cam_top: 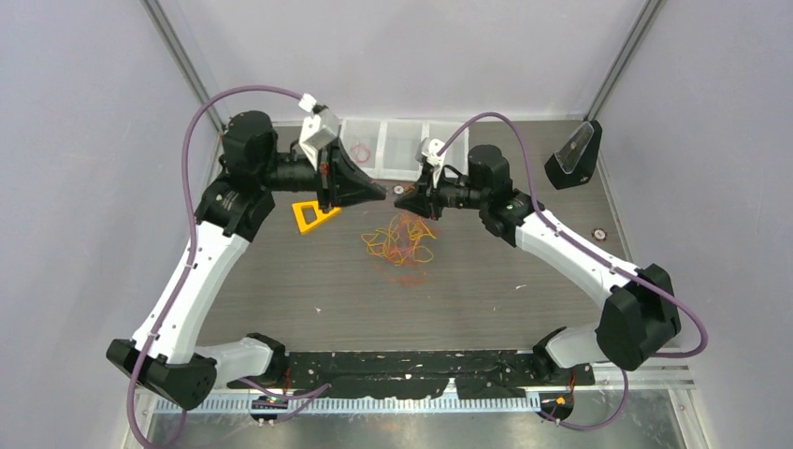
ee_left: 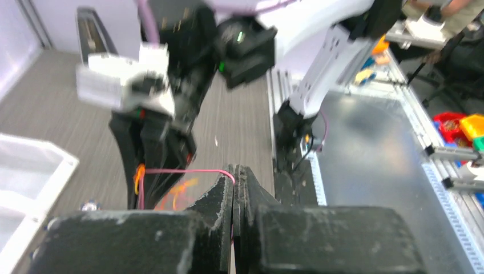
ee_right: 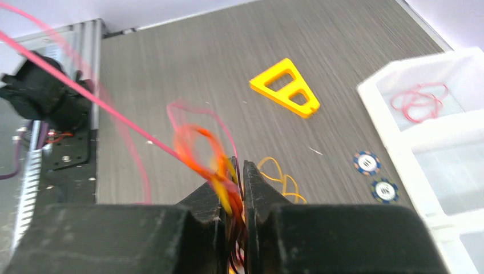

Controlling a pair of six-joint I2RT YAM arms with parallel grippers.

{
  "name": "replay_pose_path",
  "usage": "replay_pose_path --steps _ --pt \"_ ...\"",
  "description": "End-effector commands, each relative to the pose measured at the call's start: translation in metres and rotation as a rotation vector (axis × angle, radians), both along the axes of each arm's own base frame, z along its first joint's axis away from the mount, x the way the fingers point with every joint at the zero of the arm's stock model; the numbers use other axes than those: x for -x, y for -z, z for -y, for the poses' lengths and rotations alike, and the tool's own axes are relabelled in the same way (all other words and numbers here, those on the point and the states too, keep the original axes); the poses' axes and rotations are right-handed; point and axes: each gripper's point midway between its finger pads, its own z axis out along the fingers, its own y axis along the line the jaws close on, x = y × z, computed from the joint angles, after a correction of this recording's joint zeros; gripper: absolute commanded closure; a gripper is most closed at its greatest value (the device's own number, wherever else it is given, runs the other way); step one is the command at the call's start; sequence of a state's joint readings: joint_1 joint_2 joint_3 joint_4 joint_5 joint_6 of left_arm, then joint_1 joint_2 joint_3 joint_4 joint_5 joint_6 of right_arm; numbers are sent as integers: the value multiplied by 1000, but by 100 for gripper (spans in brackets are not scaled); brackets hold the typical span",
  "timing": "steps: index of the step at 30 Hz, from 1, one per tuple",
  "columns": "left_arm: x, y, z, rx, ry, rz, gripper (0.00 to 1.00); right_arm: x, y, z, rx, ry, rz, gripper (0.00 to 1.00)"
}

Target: Untangle the cables

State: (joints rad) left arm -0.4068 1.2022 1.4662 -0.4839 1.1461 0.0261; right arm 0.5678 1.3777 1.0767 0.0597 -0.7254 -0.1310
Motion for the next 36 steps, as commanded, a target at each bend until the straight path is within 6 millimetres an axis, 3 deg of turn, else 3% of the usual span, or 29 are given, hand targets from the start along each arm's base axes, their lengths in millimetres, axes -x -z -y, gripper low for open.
replay_pose_path --steps 1,7,11,15,18,20,25,29,32,36 --pt "37 -110 -2 259 113 37 100 -43 64 34 124 174 -74 84" --pt "41 -200 -17 398 43 194 100 -41 107 51 201 188 -133 82" --pt "34 -238 -26 462 -15 266 100 -31 129 61 257 177 -150 79" --pt "16 -272 -40 521 -136 349 100 -24 145 71 300 171 -190 79" --pt "3 -300 -51 566 -224 421 100 -13 159 78 352 155 -234 84" --pt "6 -321 -59 607 -257 485 100 -10 168 84 400 152 -246 87" --pt "-21 -337 -76 651 -417 562 100 -2 191 106 552 144 -263 90" --pt "-55 -333 -89 647 -568 591 100 10 200 119 634 118 -277 88" --pt "-82 -320 -86 617 -597 566 100 16 195 119 633 91 -293 63" --pt "-136 -295 -90 580 -703 530 100 14 178 110 599 80 -319 33"
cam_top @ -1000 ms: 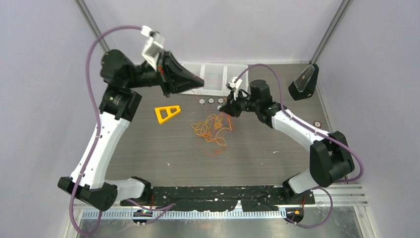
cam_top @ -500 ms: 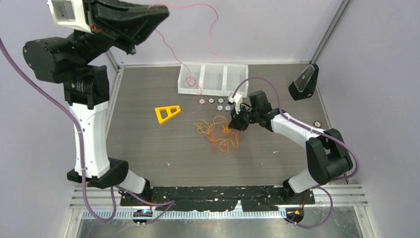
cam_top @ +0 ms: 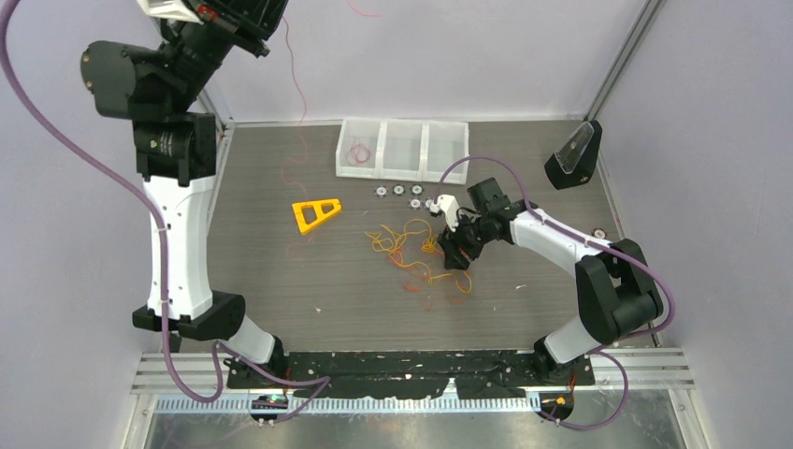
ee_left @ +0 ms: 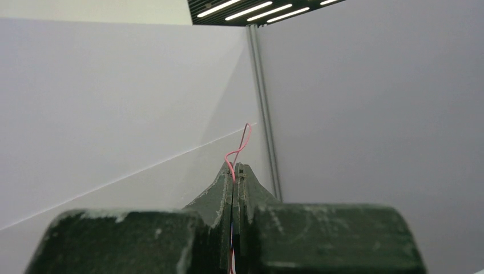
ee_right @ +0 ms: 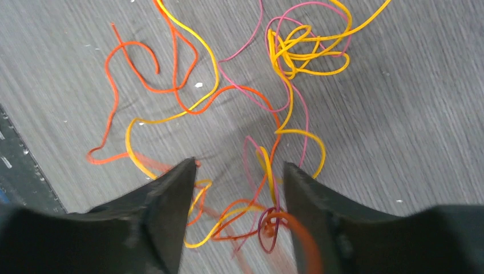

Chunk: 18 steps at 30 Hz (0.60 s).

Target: Untangle the cables

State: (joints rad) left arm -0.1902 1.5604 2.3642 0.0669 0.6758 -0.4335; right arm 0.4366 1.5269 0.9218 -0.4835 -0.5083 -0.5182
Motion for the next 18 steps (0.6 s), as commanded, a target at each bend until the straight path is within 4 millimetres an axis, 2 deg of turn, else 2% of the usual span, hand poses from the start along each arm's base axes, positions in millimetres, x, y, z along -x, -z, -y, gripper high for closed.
replay_pose_path --steps 1,5,9,11,14,18 --pt "-68 27 -10 23 -134 -78 100 -14 -37 -12 -44 -20 30 27" --pt "-96 40 -4 32 -97 -99 100 -22 -64 -19 -87 -16 47 19" --pt "-124 43 -1 59 -91 -73 100 -33 -98 -25 -144 1 112 10" --pt "-142 45 0 70 -107 -55 100 -42 -108 -26 -160 27 129 8" --pt "-169 49 0 95 -130 -13 100 -55 -119 -24 -178 72 138 3" --pt "-202 56 -1 124 -192 26 100 -75 -126 -15 -185 128 144 3"
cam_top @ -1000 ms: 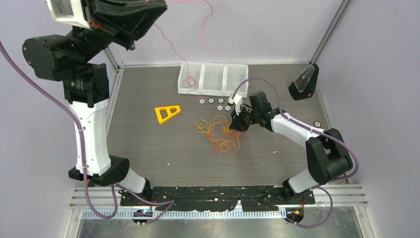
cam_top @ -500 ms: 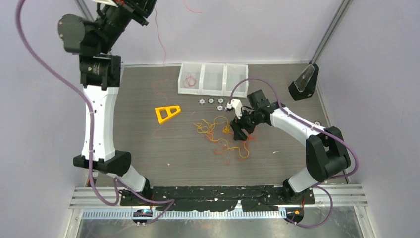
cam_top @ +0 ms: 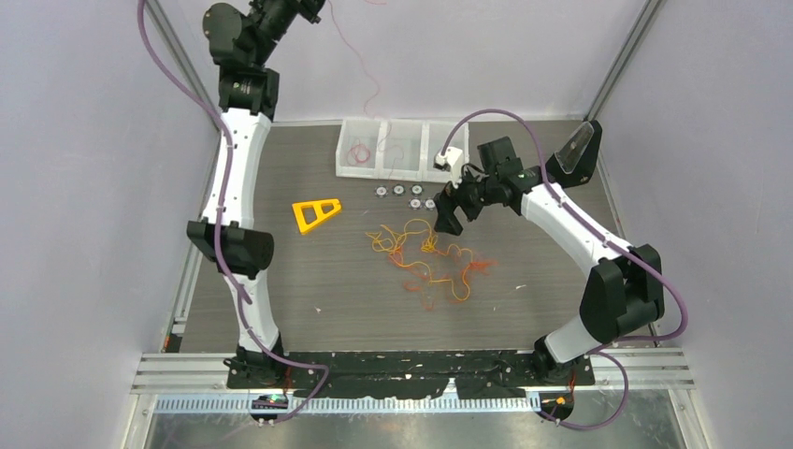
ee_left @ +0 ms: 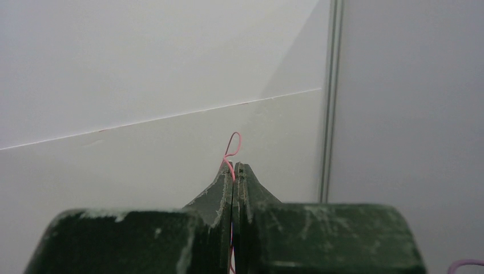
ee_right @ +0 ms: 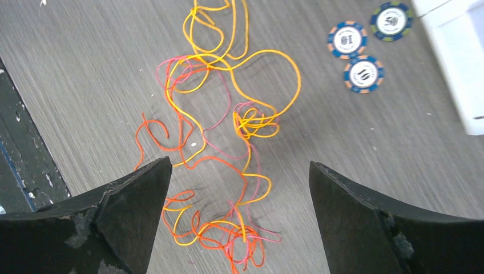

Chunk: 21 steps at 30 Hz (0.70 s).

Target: Untangle the cables

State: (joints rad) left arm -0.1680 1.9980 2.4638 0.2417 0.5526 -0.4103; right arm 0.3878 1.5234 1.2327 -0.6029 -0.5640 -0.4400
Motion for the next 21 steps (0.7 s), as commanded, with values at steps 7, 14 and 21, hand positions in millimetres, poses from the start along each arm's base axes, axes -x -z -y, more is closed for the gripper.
replay_pose_path --steps 7,14,21 --pt "-22 -18 -9 67 -125 189 100 -49 -37 7 -70 93 48 3" --pt "2 -25 1 68 -18 181 100 -139 -170 -56 -456 117 348 4" --pt "19 -30 1 79 18 159 100 -198 -261 -144 -673 65 514 1"
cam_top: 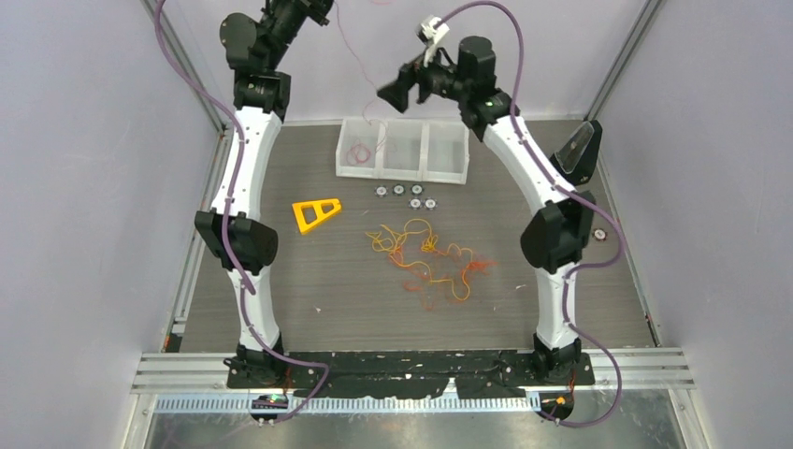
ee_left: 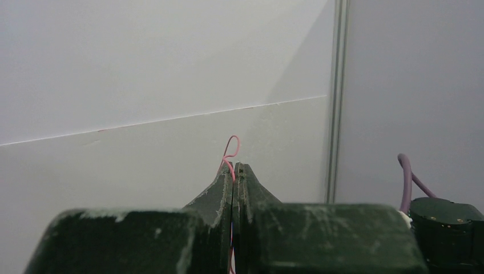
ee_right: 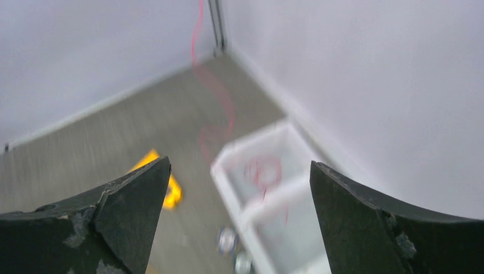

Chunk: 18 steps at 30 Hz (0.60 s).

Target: Untangle the cables

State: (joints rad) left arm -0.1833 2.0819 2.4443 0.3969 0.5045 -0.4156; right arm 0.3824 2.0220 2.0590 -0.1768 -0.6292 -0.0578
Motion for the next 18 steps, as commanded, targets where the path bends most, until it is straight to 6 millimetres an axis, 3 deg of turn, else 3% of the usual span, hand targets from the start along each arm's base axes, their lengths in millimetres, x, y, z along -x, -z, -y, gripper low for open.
replay_pose_path --steps 1,4,10,12,13,14,15,18 --pt "52 -50 -7 37 35 120 100 -19 -74 -47 -180 12 166 1" --pt "56 -54 -9 49 32 124 100 -33 -69 -56 -220 45 182 7" --pt "56 -56 -19 73 25 106 100 -21 -36 -82 -214 -45 134 19" --pt "59 -58 -23 79 24 108 100 -24 -29 -87 -204 -29 142 38" --pt "60 -59 -24 82 24 107 100 -25 -29 -89 -209 -22 146 56" --pt "62 -61 -26 83 22 112 100 -29 -29 -89 -218 -5 144 66" --pt "63 -61 -28 83 20 113 100 -30 -32 -90 -229 -1 151 84" --pt "69 -64 -32 79 27 117 100 -33 -58 -90 -280 20 201 94"
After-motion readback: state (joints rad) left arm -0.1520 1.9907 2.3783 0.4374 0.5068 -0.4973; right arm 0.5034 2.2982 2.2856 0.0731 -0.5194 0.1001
